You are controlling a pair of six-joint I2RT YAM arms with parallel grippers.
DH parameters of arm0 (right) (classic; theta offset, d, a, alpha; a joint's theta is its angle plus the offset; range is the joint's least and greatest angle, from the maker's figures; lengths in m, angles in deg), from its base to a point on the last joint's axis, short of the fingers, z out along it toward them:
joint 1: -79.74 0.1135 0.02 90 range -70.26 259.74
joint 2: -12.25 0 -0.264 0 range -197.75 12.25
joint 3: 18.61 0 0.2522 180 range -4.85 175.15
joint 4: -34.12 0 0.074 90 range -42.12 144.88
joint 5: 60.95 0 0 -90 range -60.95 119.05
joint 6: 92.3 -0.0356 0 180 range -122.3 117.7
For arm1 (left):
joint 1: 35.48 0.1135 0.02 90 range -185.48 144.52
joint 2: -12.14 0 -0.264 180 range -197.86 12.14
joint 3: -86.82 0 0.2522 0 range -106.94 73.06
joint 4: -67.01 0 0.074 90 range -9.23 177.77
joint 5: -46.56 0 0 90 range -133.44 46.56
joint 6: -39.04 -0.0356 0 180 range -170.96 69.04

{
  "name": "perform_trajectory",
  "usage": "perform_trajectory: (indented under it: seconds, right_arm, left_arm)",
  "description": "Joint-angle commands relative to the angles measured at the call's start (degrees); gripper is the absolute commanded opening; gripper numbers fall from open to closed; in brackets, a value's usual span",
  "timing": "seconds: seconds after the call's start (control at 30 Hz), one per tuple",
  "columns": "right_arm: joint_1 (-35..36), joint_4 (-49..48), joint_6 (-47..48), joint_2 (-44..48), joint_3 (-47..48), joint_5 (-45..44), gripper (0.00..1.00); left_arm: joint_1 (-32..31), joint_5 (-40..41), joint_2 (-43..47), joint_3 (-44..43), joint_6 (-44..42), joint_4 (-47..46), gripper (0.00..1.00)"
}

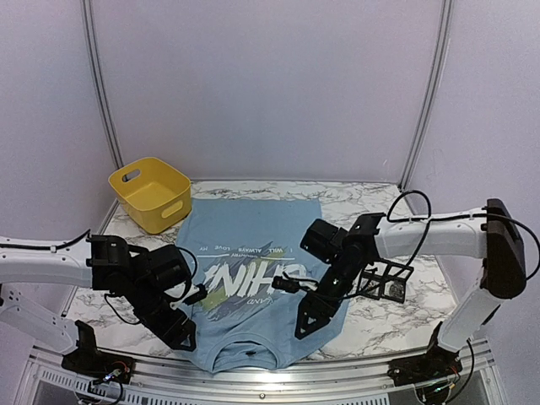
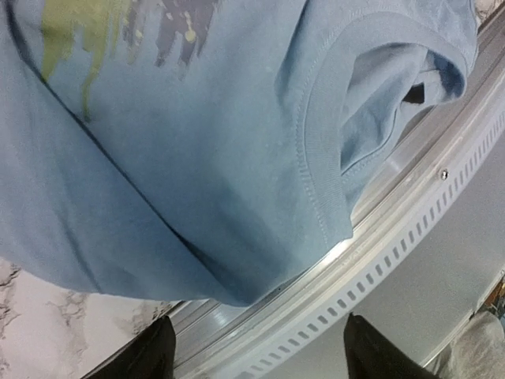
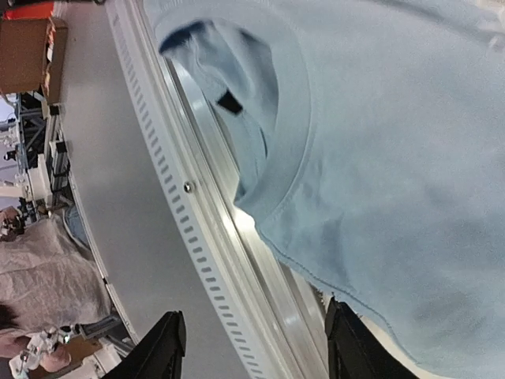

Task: Pin the brooch onto the clothing

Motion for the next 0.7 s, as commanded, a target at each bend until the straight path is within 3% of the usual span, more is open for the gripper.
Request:
perform_trajectory:
  seconds: [0.0, 0.03, 0.1, 0.23, 0.33, 0.43, 0.67]
  right_arm:
    - [-7.50, -0.25, -0.98, 4.38, 6.31, -5.58, 0.57]
    - [-9.77, -2.10, -3.20, 4.83, 6.62, -11.55, 0.55]
    - [-13.92, -5.24, -9.06, 4.83, 5.77, -27.41, 0.43]
    - [-16.95, -11.69, -14.30, 3.29, 2.60, -39.27, 0.16]
    - [-17.19, -14.40, -14.99, 1.94, 1.37, -46.35, 0.04]
    - [-17.42, -18.59, -15.03, 0.63, -2.13, -47.64, 0.00]
    - [-19.14, -24.19, -19.31, -3.10, -8.40, -50.90, 0.00]
  left_arm:
    - [3.82, 12.92, 5.17, -7.58, -0.12, 2.15, 0.79]
    - [6.83, 16.95, 6.53, -7.87, 0.45, 1.49, 0.78]
    - [14.14, 22.80, 8.79, -5.75, 2.22, -1.03, 0.71]
    - [25.43, 26.74, 9.22, 2.94, 6.99, -12.39, 0.56]
    - [30.00, 27.16, 4.97, 7.77, 8.92, -19.51, 0.49]
    - [33.65, 28.95, 0.02, 10.91, 10.41, -25.13, 0.39]
    - [34.54, 29.94, -7.58, 14.97, 15.27, -30.13, 0.34]
